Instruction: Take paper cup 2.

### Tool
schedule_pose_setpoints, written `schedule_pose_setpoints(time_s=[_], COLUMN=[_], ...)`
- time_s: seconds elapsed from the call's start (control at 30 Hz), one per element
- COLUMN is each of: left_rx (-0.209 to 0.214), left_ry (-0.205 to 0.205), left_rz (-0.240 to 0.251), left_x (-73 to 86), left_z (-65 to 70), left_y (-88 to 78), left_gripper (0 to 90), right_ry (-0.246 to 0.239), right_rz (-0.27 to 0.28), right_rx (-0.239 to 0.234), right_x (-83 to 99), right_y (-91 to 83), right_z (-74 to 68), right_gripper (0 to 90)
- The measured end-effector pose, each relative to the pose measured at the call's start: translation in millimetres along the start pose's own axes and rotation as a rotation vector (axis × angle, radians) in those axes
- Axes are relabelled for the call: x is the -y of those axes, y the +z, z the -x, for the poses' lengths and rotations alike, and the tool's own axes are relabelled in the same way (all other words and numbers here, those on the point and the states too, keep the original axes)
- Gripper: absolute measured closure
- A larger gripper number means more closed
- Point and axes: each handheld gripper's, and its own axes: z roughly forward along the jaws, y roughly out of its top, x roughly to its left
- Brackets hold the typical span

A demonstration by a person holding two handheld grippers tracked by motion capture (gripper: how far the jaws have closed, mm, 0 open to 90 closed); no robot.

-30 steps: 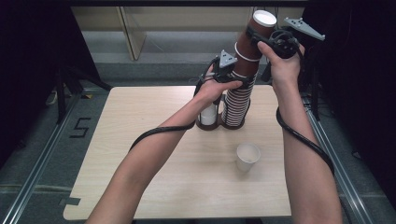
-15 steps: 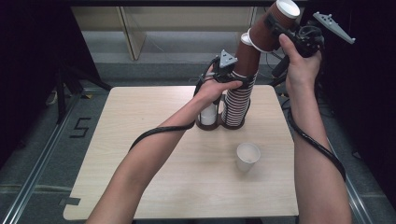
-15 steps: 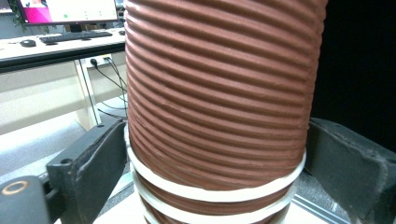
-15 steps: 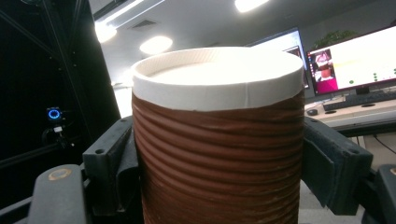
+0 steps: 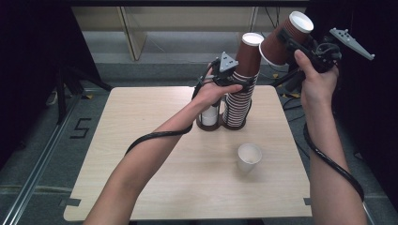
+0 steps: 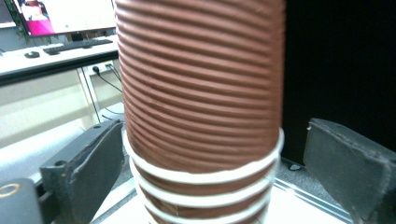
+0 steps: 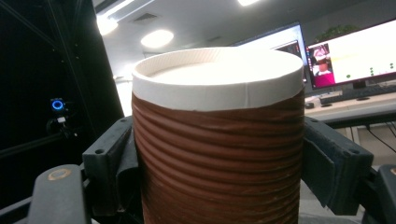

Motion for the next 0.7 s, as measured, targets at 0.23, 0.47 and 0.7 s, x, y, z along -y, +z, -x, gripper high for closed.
schedule_pose_setpoints(time_s=[0.23,0.47,0.7], left_rx=[0.001,0.020,0.015], left_ry=[0.036,0.064,0.077], left_rz=[0.014,0.006,0.010], left_x=[3.1,14.8,34.1], left_z=[5.0,6.1,5.8], left_y=[-32.5,-72.7,-113.6], left_gripper=[3.6,3.3,3.3], right_ry=[0.001,0.000,0.013], right_rz=[-0.033,-0.081,-0.112], right_rx=[0.016,0.027,0.020], right_x=[10.7,29.4,54.0], right_y=[-22.3,-42.2,-55.3], right_z=[7.8,12.3,12.4], right_gripper=[21.2,21.1,21.1])
